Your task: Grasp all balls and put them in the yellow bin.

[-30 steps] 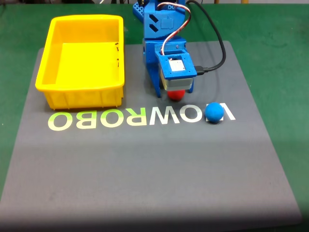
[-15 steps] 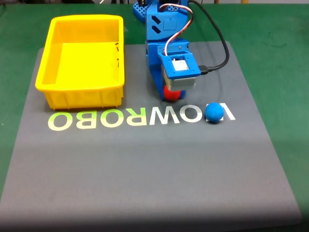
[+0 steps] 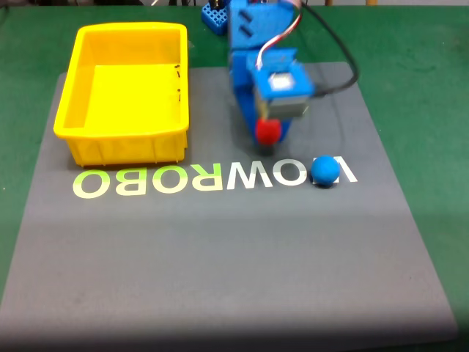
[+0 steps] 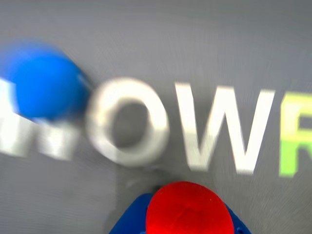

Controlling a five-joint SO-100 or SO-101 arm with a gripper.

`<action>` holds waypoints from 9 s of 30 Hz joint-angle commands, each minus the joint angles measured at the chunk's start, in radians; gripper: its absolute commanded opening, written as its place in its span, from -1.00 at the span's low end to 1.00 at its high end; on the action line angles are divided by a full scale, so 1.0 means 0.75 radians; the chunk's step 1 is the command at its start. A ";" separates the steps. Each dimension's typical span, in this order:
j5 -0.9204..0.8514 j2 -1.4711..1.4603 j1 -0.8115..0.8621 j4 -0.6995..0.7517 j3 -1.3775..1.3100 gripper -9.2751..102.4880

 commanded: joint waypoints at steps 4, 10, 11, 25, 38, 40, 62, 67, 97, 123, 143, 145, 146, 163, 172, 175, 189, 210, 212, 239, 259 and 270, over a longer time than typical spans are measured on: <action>0.037 0.348 0.031 0.072 -0.225 -0.83; -0.049 0.491 0.280 0.299 -0.243 -0.83; -0.067 0.509 0.333 0.337 -0.243 -0.83; -0.258 0.650 0.908 0.562 -0.088 -0.83; -0.284 0.646 0.949 0.562 -0.057 -0.20; -0.288 0.650 0.955 0.562 -0.057 -0.17; -0.266 0.540 0.309 0.378 -0.086 -0.16; -0.286 0.366 0.108 0.297 -0.125 -0.17; -0.219 -0.485 -0.098 0.110 -0.591 -0.20; -0.153 -0.708 -0.108 -0.053 -0.663 -0.21; -0.164 -0.712 -0.106 -0.053 -0.663 -0.83; -0.170 -0.695 -0.102 -0.053 -0.663 -0.83; -0.170 -0.683 -0.100 -0.055 -0.663 -0.83; -0.162 0.051 0.010 0.149 -0.644 -0.83; -0.235 0.452 0.211 0.368 -0.479 -0.83; -0.288 0.579 0.346 0.466 -0.401 -0.83; -0.423 0.820 0.920 0.522 -0.088 -0.83; -0.409 0.787 0.943 0.481 -0.088 -0.06; -0.421 0.785 0.943 0.472 -0.088 -0.06; -0.442 1.898 0.049 0.284 1.066 -0.78; -0.423 2.375 0.121 0.687 1.683 -0.83; -0.419 2.379 0.196 1.002 1.728 -0.83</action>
